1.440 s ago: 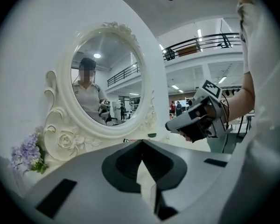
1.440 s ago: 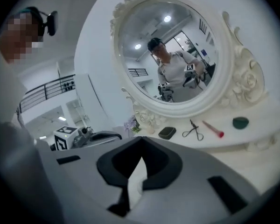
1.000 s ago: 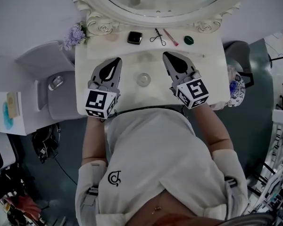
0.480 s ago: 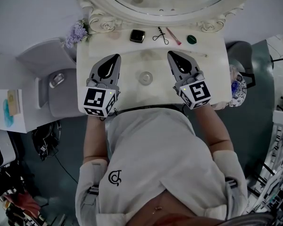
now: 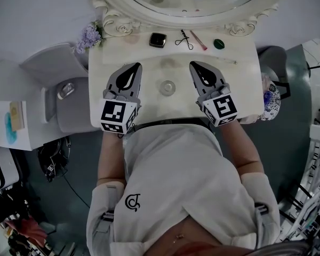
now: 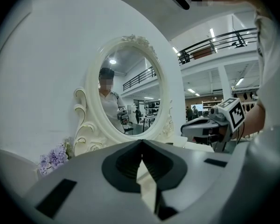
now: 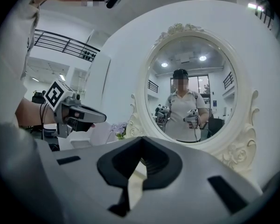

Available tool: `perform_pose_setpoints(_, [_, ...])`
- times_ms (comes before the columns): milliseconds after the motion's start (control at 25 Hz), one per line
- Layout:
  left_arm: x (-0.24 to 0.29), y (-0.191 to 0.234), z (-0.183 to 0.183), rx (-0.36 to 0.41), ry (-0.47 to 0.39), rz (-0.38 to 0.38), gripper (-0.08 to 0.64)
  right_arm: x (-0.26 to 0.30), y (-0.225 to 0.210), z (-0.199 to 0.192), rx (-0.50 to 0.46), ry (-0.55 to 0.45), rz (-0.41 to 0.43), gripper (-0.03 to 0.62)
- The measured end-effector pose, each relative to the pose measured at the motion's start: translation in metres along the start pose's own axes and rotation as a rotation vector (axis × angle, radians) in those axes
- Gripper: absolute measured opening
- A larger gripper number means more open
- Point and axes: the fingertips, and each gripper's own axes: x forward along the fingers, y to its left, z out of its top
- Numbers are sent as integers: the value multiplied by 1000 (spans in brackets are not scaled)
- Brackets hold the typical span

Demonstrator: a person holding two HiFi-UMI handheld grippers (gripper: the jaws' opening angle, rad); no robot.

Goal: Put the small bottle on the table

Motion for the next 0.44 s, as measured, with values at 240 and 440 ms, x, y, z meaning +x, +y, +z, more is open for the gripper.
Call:
perform_pose_setpoints(240, [-2,-2,-2,17,9,4,14,-2,0,-4,1,13,-10,3])
perform_pose_setpoints(440, [-4,-4,-2,14,0,3,14,2,5,-3,-25,7,-1,3])
